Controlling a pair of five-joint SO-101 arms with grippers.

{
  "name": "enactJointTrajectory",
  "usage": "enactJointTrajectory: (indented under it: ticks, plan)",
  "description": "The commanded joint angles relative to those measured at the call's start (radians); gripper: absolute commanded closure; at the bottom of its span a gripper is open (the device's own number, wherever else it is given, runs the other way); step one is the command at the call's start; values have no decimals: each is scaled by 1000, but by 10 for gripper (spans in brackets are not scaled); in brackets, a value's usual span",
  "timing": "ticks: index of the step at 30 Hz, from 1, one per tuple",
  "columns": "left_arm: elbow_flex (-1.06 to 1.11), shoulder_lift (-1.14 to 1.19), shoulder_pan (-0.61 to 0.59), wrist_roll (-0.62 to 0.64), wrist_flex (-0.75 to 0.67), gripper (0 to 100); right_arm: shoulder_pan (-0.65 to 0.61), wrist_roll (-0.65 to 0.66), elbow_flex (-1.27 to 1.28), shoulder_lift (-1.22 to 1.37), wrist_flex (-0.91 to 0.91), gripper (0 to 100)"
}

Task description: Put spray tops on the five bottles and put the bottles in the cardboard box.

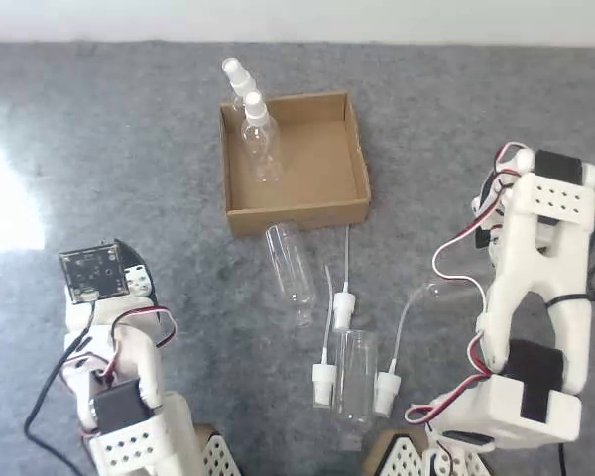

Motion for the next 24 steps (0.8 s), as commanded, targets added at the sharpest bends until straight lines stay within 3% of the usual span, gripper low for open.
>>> enactJointTrajectory:
  ticks: [1,13,24]
  plan:
    - [-12,-6,-3,-8,-34,944,-36,87,-80,-62,50,717]
    - [-12,-6,-3,-8,-34,944,-104,657,-80,-61,117,717]
    - [-12,-6,-3,-8,-34,944,-104,980,-80,-62,116,717]
